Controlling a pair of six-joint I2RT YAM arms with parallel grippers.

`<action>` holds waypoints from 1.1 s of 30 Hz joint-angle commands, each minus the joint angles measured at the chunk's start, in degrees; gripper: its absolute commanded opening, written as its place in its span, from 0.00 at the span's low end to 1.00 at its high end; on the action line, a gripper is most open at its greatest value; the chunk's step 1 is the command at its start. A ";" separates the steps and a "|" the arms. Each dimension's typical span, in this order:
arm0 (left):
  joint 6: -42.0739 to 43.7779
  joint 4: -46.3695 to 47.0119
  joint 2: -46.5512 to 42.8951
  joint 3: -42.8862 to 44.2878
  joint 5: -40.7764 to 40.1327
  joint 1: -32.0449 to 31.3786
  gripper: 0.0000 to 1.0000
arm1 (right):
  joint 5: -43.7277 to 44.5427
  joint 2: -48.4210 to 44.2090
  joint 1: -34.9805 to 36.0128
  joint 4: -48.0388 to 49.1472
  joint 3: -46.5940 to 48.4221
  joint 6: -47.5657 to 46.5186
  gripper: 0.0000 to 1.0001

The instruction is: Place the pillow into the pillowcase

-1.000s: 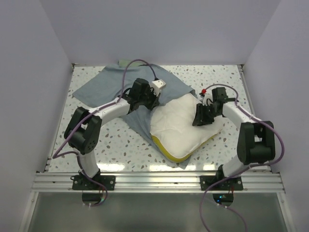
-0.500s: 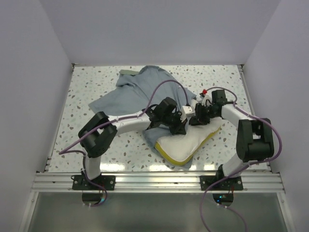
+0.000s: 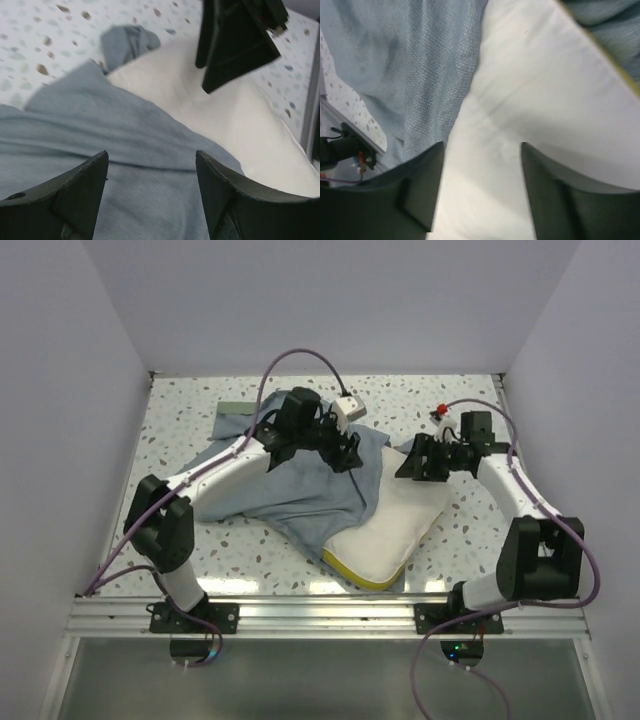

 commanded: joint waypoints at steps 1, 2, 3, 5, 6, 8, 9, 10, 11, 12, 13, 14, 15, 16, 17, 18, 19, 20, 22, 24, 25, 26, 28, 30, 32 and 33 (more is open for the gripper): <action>2.45 -1.52 3.53 10.14 -12.41 -0.33 0.75 | 3.16 -5.05 -3.45 -3.62 4.16 -3.40 0.71; 2.01 -1.70 5.66 12.35 -13.85 -0.33 0.77 | 5.17 -5.23 -3.98 -3.97 4.25 -3.22 0.75; 0.79 -2.22 9.94 14.55 -15.25 -0.33 0.81 | 8.33 -4.88 -4.42 -4.93 4.08 -3.31 0.76; -0.27 -1.97 14.09 20.53 -18.25 -0.76 0.82 | 11.42 -4.01 -6.35 -5.82 3.55 -3.22 0.78; -1.15 -1.88 16.03 22.29 -19.39 -1.03 0.83 | 13.09 -3.57 -7.32 -6.08 3.11 -3.22 0.78; -1.94 -1.00 21.39 27.39 -20.98 -1.73 0.85 | 13.37 -1.46 -10.65 -6.35 1.88 -2.78 0.78; -2.90 -1.17 23.24 29.41 -21.41 -1.99 0.85 | 12.76 -0.41 -11.62 -6.70 1.44 -2.69 0.78; -3.17 -1.70 26.39 32.91 -22.03 -2.60 0.86 | 11.88 1.52 -13.46 -7.31 1.53 -2.87 0.78; -3.26 -1.87 27.81 34.42 -22.21 -2.87 0.86 | 11.00 2.67 -14.17 -7.67 1.61 -3.04 0.78; -3.35 -1.96 29.04 35.57 -22.56 -3.22 0.86 | 10.04 3.55 -14.62 -8.28 1.61 -3.13 0.78; -3.35 -2.05 31.06 37.15 -23.34 -3.66 0.86 | 8.03 5.47 -15.06 -8.54 1.61 -3.39 0.77; -3.35 -1.62 31.77 37.42 -23.53 -3.84 0.86 | 7.05 6.19 -15.15 -8.63 1.53 -3.57 0.77; -3.27 -0.92 32.30 37.34 -23.79 -4.01 0.86 | 5.99 6.63 -15.15 -8.11 1.09 -3.57 0.77; -3.27 0.13 33.53 37.42 -24.92 -4.36 0.85 | 4.68 7.16 -15.15 -7.59 0.65 -3.57 0.76; -3.09 0.49 34.23 37.60 -25.54 -4.63 0.83 | 2.32 7.60 -15.15 -6.88 0.21 -2.79 0.75; -2.65 0.58 35.72 38.04 -26.51 -4.81 0.78 | 0.64 7.95 -15.15 -5.57 -0.57 -2.52 0.75; -2.65 0.93 36.43 38.65 -27.65 -4.89 0.74 | -0.77 8.30 -15.15 -4.95 -0.93 -2.26 0.73; -2.65 1.11 37.05 38.92 -27.83 -4.90 0.70 | -2.96 9.35 -15.15 -4.42 -1.11 -1.21 0.72; -2.91 1.55 38.80 39.88 -28.54 -4.90 0.51 | -4.03 10.41 -14.89 -3.10 -1.64 -1.02 0.65; -3.35 1.81 40.04 40.94 -27.75 -4.98 0.27 | -4.74 11.73 -14.88 -2.22 -1.90 -1.37 0.58; -3.35 2.08 40.30 41.81 -25.92 -5.07 0.20 | -4.74 12.08 -14.71 -2.05 -1.99 -1.64 0.53; -5.18 2.60 40.31 41.91 -24.33 -5.25 0.14 | -5.09 12.34 -14.62 -2.04 -2.16 -1.99 0.45; -5.55 4.45 40.13 42.69 -20.39 -6.47 0.00 | -5.96 13.22 -14.01 -1.96 -2.43 -2.08 0.39; -5.64 5.76 39.96 43.49 -17.13 -8.40 0.00 | -6.49 13.57 -13.31 -1.35 -2.43 -1.55 0.30; -6.08 6.64 39.60 44.72 -13.08 -9.90 0.00 | -6.93 13.49 -12.25 -0.47 -2.34 -0.33 0.26; -7.21 8.04 38.99 44.81 -11.68 -11.38 0.00 | -7.46 13.31 -11.99 0.84 -2.08 0.55 0.25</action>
